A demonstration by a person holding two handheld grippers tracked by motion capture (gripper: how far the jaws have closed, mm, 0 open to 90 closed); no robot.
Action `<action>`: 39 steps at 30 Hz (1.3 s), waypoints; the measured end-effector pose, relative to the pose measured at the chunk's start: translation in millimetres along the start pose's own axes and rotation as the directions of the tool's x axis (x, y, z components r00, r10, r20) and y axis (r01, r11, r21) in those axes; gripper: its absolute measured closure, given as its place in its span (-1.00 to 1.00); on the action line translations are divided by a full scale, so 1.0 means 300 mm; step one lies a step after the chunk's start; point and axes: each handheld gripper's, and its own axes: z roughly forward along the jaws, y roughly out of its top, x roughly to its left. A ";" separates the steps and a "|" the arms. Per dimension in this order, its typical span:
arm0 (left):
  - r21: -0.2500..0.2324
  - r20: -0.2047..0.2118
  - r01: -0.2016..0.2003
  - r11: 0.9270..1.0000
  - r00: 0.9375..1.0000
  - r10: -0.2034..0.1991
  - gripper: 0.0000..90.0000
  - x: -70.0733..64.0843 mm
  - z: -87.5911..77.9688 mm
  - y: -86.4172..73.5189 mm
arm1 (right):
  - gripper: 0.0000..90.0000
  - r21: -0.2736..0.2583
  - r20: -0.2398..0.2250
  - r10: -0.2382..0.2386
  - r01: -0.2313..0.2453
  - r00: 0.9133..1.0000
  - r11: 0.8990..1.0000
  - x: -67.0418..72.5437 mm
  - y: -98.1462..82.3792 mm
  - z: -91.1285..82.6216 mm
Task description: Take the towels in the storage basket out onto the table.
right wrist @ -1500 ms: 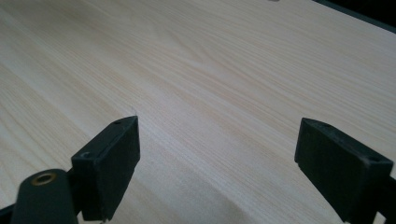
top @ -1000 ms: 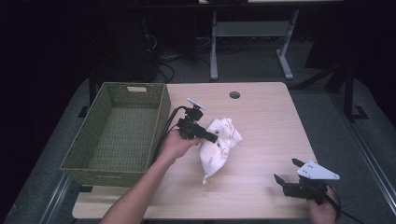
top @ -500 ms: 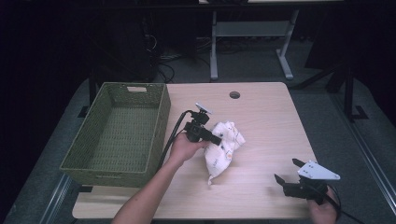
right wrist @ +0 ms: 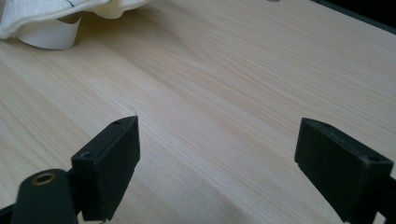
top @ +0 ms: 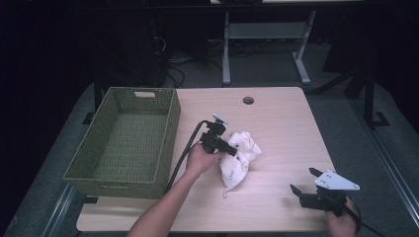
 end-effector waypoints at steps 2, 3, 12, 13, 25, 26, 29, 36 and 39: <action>0.001 -0.002 -0.001 1.000 1.000 0.001 0.54 -0.001 0.006 -0.002 | -0.70 -0.001 0.000 -0.001 0.001 1.000 1.000 0.000 0.000 0.000; -0.002 -0.003 0.001 1.000 1.000 -0.001 0.54 -0.002 0.010 -0.004 | -0.70 -0.001 0.000 -0.001 0.001 1.000 1.000 0.000 0.000 0.000; -0.003 -0.002 -0.002 1.000 1.000 0.002 0.52 -0.002 0.022 -0.009 | -0.70 0.000 0.000 -0.001 0.001 1.000 1.000 0.001 0.000 0.000; -0.003 -0.002 -0.003 1.000 1.000 0.003 0.51 -0.003 0.024 -0.009 | -0.70 0.001 0.000 0.002 -0.002 1.000 1.000 0.001 0.000 -0.001; -0.005 -0.015 -0.014 1.000 1.000 0.014 0.36 -0.008 0.036 -0.024 | -0.70 -0.001 0.001 0.003 -0.003 1.000 1.000 0.002 0.000 -0.001; -0.009 -0.014 -0.011 1.000 1.000 0.011 0.35 -0.007 0.034 -0.026 | -0.70 -0.001 0.001 0.003 -0.003 1.000 1.000 0.002 0.000 -0.001; -0.017 -0.016 -0.015 1.000 1.000 0.015 0.30 -0.007 0.028 -0.029 | -0.70 0.001 0.000 0.003 -0.003 1.000 1.000 0.003 0.000 0.000; -0.048 -0.025 -0.029 0.998 0.999 0.028 0.17 -0.022 0.007 -0.030 | -0.70 0.003 0.001 0.003 -0.003 1.000 1.000 0.004 0.000 0.000; -0.056 -0.031 -0.042 0.998 0.999 0.040 0.15 -0.028 -0.003 -0.030 | -0.70 0.004 0.000 0.002 -0.002 1.000 1.000 0.004 0.000 0.000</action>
